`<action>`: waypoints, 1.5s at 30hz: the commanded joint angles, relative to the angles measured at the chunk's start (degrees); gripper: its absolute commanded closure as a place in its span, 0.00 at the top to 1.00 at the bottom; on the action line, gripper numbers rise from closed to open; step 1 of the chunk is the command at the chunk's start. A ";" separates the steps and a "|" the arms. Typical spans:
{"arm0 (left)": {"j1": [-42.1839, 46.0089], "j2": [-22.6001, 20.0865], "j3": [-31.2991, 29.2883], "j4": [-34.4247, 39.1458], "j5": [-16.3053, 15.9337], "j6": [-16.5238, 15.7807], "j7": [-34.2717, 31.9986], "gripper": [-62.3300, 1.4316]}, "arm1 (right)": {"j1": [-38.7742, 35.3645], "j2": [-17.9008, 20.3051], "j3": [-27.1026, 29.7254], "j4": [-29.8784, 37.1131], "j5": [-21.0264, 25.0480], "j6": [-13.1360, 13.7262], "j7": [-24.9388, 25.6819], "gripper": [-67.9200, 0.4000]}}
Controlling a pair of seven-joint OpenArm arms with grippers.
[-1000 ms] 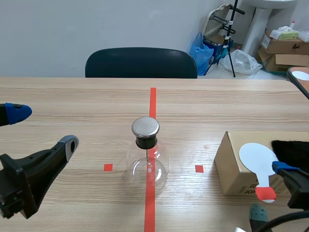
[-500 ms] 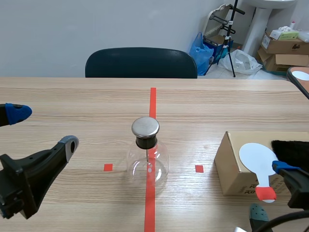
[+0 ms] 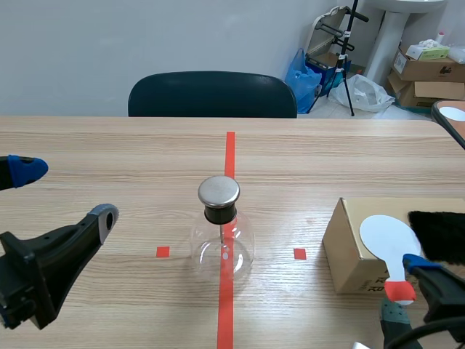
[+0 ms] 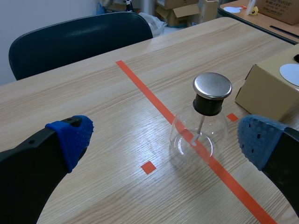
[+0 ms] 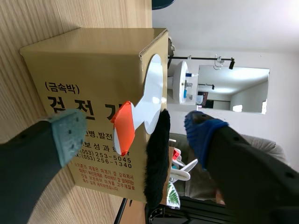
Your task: Do the electroscope experiment
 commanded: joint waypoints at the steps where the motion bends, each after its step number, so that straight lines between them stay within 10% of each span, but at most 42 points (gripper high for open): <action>1: 0.00 -0.02 0.04 0.81 -0.35 -0.39 -0.63 1.00 | 0.02 0.59 0.35 0.59 -0.17 -0.68 0.00 0.50; 11: 0.00 -0.02 0.04 0.81 -0.35 -0.39 -0.63 1.00 | 0.02 0.59 0.35 0.59 -0.17 -0.70 0.00 0.02; 45: 0.00 -0.02 0.04 0.81 -0.35 -0.39 -0.44 1.00 | 0.02 0.63 0.35 0.59 -0.20 -0.70 -0.02 0.02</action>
